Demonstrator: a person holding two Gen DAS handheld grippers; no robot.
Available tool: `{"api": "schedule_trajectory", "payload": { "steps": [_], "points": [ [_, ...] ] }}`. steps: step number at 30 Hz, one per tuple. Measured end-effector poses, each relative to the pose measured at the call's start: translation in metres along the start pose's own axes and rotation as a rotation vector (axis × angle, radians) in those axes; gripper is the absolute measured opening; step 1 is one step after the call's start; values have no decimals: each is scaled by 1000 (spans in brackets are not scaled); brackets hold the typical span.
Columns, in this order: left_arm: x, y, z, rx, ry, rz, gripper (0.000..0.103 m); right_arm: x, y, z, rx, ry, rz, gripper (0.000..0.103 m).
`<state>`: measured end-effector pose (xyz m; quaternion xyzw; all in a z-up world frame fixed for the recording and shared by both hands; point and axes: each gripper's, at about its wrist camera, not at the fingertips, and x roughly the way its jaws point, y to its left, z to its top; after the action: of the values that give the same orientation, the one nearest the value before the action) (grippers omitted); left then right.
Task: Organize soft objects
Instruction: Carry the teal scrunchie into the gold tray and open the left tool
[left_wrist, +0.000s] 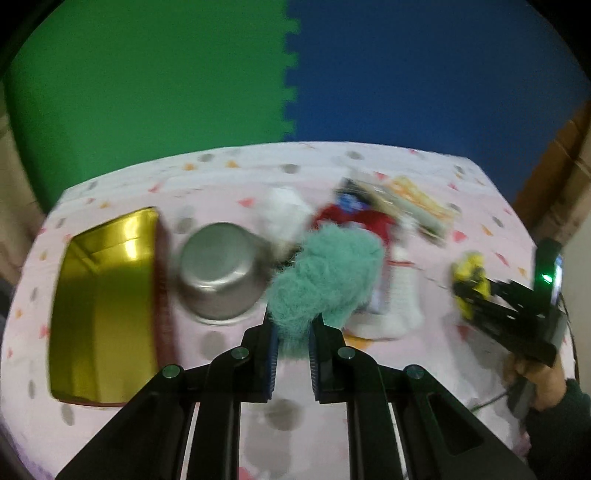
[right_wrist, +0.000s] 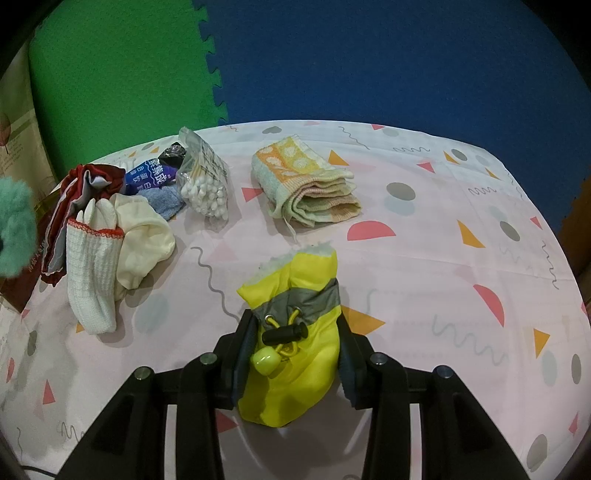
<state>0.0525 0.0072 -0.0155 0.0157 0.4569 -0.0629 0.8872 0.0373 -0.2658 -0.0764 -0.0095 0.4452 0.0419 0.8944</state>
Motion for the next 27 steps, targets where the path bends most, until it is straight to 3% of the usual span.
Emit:
{"api": "schedule_trajectory", "payload": {
  "steps": [13,19,27],
  "points": [
    [9,148,8,-177,-6,296,13,0,1,0,-6,1,-7,41],
    [32,192,3,-226,52,318,13,1,1,0,-9,1,-10,41],
    [56,218,1,-256,90,328,14,0,3,0,-19,1,-21,41]
  ]
}}
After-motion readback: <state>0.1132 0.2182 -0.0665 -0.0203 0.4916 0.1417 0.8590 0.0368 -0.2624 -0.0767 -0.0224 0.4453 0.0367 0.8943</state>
